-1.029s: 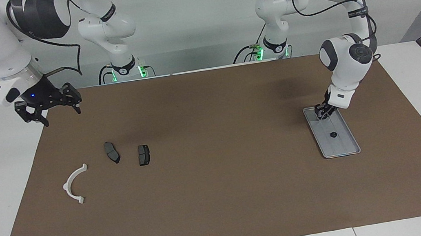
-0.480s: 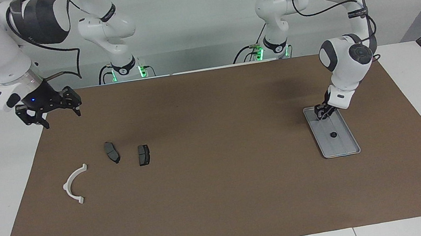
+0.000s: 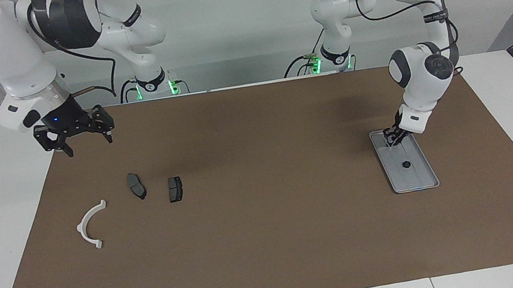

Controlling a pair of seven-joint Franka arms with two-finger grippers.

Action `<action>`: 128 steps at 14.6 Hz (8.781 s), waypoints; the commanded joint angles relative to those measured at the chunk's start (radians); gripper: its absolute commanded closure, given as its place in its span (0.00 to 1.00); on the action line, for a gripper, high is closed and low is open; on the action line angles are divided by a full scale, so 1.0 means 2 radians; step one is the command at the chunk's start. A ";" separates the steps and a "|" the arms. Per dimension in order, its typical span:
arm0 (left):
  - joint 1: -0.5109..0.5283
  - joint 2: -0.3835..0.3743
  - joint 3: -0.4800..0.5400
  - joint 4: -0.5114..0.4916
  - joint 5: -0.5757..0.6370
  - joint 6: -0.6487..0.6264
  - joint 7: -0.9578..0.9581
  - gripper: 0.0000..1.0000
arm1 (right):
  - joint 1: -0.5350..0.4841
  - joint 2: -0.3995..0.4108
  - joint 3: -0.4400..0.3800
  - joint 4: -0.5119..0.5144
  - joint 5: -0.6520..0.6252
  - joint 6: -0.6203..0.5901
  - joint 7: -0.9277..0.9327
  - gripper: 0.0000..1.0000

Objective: Place bearing gear from tray to pile

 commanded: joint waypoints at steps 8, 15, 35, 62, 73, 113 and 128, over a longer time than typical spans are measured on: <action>-0.208 0.061 0.005 0.179 -0.011 -0.079 -0.308 0.76 | 0.006 0.016 0.040 0.008 -0.005 0.002 0.125 0.00; -0.267 0.140 0.005 0.189 0.003 -0.019 -0.385 0.76 | 0.013 0.037 0.058 0.015 -0.004 0.010 0.235 0.00; -0.202 0.033 0.008 0.136 0.027 -0.089 -0.287 0.00 | 0.060 0.080 0.077 0.023 -0.033 0.033 0.334 0.00; 0.005 0.078 0.007 0.068 0.019 0.058 0.021 0.34 | 0.297 0.398 0.070 0.257 -0.096 0.115 0.756 0.05; 0.005 0.078 0.007 0.059 0.019 0.070 0.006 0.40 | 0.328 0.435 0.057 0.307 -0.108 0.085 0.767 0.07; -0.136 0.092 0.008 0.205 -0.002 -0.081 -0.246 1.00 | 0.168 0.335 0.061 0.311 -0.075 -0.020 0.453 0.97; -0.282 0.175 0.007 0.219 0.019 -0.019 -0.436 1.00 | -0.008 0.338 0.073 0.309 -0.074 -0.037 0.172 1.00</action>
